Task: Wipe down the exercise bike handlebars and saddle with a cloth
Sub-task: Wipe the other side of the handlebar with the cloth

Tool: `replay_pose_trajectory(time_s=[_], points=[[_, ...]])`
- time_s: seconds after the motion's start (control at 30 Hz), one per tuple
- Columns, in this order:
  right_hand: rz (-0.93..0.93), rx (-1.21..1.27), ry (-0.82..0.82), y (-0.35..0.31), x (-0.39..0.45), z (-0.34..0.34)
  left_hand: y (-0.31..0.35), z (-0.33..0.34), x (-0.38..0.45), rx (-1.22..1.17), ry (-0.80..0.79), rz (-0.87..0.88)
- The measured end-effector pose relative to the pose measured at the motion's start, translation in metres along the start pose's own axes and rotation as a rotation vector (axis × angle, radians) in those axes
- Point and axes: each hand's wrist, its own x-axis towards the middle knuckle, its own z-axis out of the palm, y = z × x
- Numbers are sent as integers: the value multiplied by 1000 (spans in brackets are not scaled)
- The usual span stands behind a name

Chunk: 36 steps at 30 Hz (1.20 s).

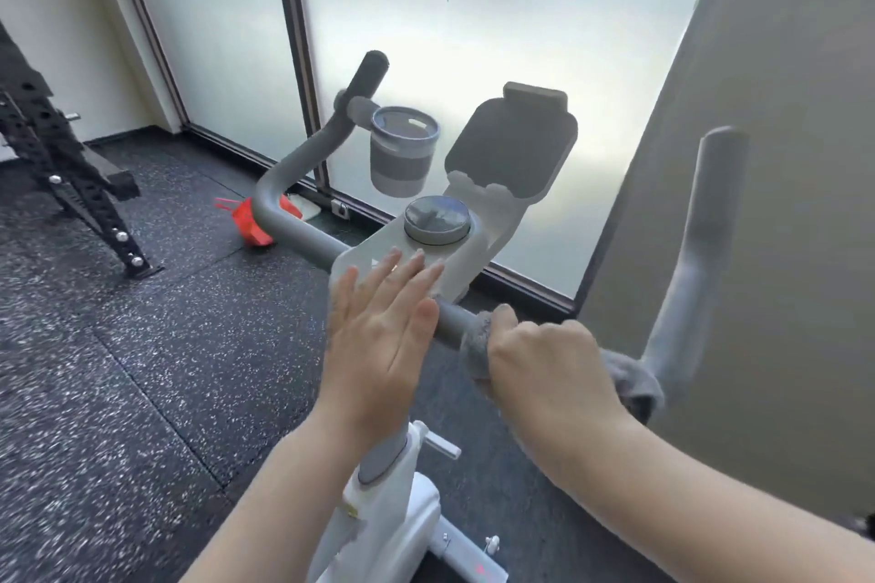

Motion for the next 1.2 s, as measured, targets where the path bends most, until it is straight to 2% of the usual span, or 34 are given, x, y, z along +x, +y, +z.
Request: replay_pose_trajectory(time_s=[0.13,0.2,0.27,0.4,0.53,0.6,0.67,0.8,0.87,0.97,1.03,1.1,1.17,1.2], points=[[7,53,-196,-37,50,-5,-5,0,0,-78,1,13],[81,96,-281,-45,60,-4,-4,2,-1,-100,51,16],[106,18,-157,-41,45,1,-2,3,-4,-80,83,16],[130,14,-43,-5,0,11,1,2,-5,-85,113,11],[65,-41,-187,4,-8,-17,4,6,-4,-53,157,-26],[55,34,-261,-7,13,-9,6,10,-3,-25,179,-59],[61,-3,-311,-26,40,-2,6,12,-2,-18,194,-84],[130,51,-160,-44,48,12,9,13,-1,-33,191,-137],[149,-21,-11,-35,34,14,15,13,1,-40,180,-194],[39,-27,104,-16,2,18,31,20,3,4,149,-220],[-44,34,194,9,-25,13,52,29,1,-75,65,-169],[-227,143,250,52,-47,9,78,39,-6,-159,-48,-75],[-467,221,221,106,-54,7,103,44,-9,-102,-136,26],[-523,239,198,130,-50,7,112,43,-8,-46,-179,65]])
